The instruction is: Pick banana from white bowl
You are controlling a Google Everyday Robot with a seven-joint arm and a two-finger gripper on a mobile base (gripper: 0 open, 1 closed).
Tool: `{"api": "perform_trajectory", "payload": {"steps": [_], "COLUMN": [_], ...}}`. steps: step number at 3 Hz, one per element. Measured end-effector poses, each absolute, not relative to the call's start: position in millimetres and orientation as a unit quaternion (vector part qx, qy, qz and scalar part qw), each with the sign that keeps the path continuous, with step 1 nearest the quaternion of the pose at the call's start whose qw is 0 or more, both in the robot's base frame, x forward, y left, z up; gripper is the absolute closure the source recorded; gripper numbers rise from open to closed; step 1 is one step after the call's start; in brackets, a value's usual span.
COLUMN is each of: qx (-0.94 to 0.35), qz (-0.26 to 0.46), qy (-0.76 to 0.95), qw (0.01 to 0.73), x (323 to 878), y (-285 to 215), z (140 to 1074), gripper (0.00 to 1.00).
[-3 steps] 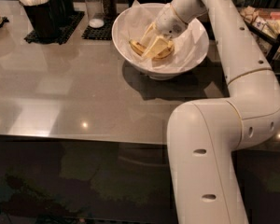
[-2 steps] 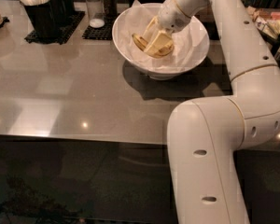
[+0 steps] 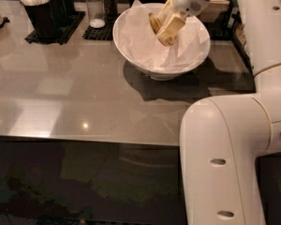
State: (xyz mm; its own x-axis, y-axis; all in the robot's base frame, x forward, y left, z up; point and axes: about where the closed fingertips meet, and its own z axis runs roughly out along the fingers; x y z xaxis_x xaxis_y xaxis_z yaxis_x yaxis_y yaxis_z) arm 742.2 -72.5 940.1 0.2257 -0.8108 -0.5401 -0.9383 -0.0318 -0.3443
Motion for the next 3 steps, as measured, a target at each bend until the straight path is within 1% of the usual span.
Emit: {"api": "perform_trajectory", "payload": {"steps": [1,2,3], "qx": [-0.695,-0.668,-0.631], "qz": [0.075,0.088,0.088], "qy": [0.616,0.597,0.558], "qw": [0.362,0.435,0.532], "x": [735,721,689], "y": [-99,-130,-161], "z": [972,990,1026], "gripper": [1.0,1.0,1.0]}}
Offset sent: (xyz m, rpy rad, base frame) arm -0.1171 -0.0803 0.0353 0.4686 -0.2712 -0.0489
